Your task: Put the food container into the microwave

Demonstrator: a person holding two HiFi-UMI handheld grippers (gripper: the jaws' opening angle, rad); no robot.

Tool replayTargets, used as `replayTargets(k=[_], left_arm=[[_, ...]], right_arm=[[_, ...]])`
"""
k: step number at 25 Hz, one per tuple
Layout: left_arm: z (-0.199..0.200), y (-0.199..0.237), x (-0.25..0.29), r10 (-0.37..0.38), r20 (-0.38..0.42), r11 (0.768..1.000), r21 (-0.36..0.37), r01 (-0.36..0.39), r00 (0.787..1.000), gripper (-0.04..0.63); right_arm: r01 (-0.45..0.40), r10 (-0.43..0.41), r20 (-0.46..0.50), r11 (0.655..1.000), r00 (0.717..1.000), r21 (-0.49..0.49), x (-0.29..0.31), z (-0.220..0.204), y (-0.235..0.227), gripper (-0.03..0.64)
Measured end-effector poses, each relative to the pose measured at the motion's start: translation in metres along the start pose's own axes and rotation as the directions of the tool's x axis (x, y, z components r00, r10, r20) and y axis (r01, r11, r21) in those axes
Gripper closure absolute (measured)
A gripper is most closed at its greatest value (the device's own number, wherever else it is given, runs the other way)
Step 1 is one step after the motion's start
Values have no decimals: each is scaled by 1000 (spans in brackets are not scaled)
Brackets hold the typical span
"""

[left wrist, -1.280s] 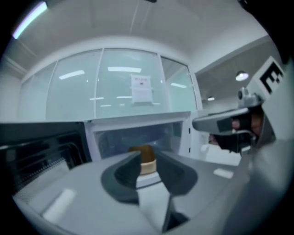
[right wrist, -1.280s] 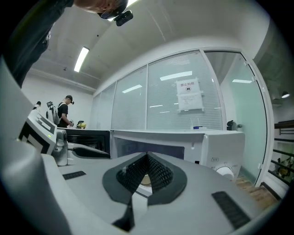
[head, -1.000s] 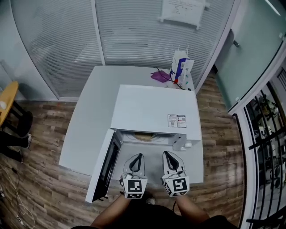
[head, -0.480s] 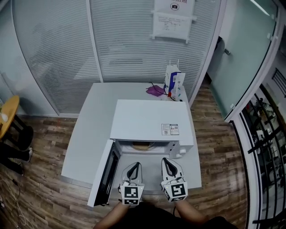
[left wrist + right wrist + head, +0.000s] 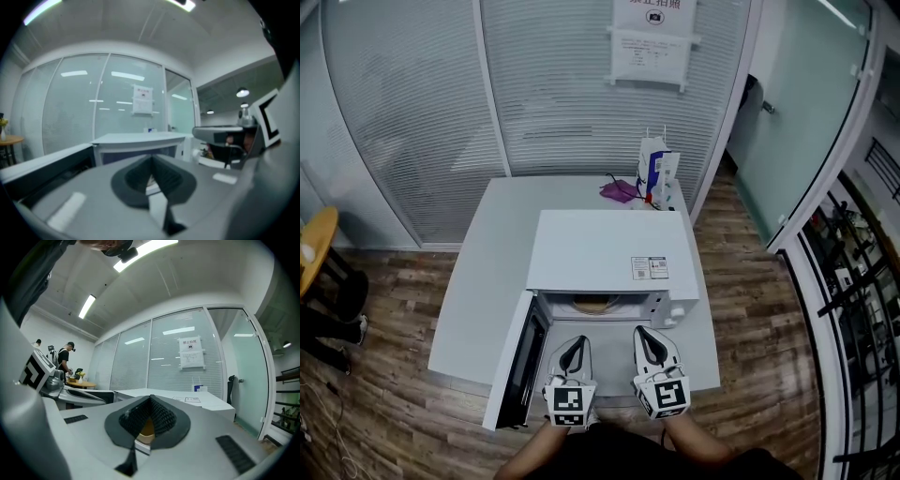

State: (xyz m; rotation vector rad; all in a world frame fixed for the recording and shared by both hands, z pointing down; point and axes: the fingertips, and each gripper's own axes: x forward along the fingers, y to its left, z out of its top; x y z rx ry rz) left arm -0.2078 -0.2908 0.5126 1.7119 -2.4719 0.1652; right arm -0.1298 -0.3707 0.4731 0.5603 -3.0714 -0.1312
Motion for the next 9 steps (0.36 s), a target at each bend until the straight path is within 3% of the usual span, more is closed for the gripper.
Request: replayTargets(k=[9], left_arm=[[9,8,2,-3,23,999,-36,4,1000,591]], right_arm=[[18,-18,17,1000,1000,-14,4,5,-1,618]])
